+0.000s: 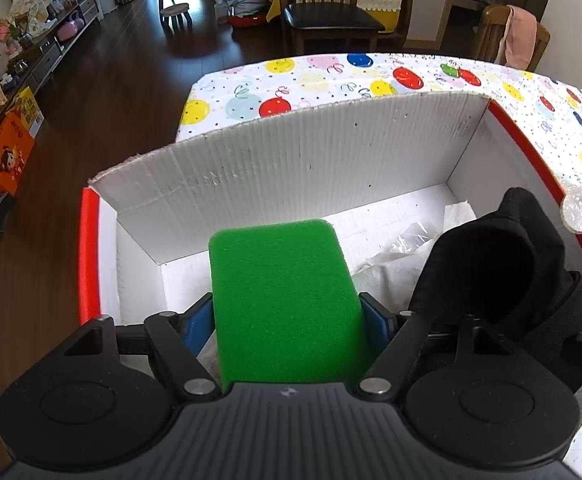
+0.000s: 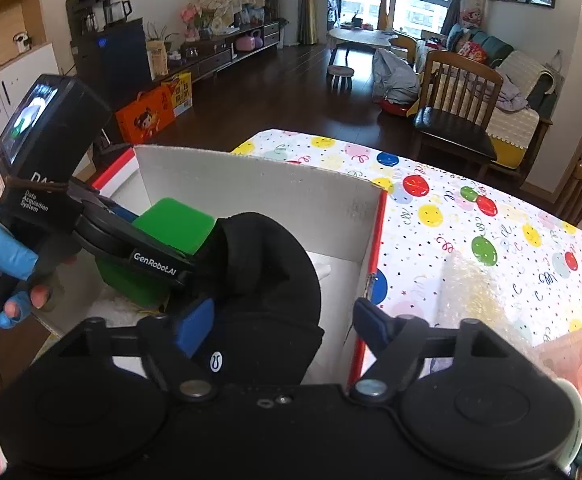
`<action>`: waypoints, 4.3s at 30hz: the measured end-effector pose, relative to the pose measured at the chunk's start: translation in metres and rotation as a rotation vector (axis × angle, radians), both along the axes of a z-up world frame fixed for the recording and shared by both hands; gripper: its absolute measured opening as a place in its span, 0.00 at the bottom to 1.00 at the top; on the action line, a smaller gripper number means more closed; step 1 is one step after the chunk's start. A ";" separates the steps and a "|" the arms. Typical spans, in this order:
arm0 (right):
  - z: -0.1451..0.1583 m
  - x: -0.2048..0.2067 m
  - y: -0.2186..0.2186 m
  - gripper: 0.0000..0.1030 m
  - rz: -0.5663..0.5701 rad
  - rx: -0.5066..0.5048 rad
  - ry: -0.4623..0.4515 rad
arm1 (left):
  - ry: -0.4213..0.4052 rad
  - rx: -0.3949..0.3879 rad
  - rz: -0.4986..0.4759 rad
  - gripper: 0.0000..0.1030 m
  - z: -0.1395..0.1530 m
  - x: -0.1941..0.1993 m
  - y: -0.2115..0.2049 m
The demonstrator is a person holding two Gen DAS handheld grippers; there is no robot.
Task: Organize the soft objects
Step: 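Lower the green sponge with the left tool while the right tool lowers the cap into the box, open both, then withdraw both tools from the shoebox back over the table, then grasp the bubble wrap with the left tool while the right tool grasps the Christmas cloth bag, then lift the bubble wrap and Christmas bag and carry them toward the shoebox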
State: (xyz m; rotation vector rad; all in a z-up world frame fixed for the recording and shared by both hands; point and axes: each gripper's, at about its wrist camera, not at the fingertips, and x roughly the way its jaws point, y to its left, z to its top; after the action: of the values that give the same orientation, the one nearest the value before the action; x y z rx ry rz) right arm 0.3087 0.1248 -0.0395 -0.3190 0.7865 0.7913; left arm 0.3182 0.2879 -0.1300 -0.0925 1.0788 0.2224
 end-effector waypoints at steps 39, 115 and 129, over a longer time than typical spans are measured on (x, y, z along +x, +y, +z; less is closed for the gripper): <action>0.080 -0.035 -0.215 1.00 -0.226 0.266 -0.033 | -0.285 -0.110 -0.186 0.86 0.117 -0.047 -0.126; -0.100 0.101 -0.388 0.33 -0.540 -0.006 0.192 | -0.033 -0.254 0.117 0.20 -0.025 0.159 -0.236; -0.051 0.068 -0.411 0.14 -0.563 0.142 0.128 | -0.128 -0.294 0.086 0.17 0.022 0.122 -0.238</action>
State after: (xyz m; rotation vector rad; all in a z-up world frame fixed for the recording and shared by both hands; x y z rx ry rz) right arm 0.3763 -0.2862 -0.0906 0.0849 0.8795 0.3341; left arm 0.4402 0.0494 -0.1078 -0.4125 0.9753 0.1314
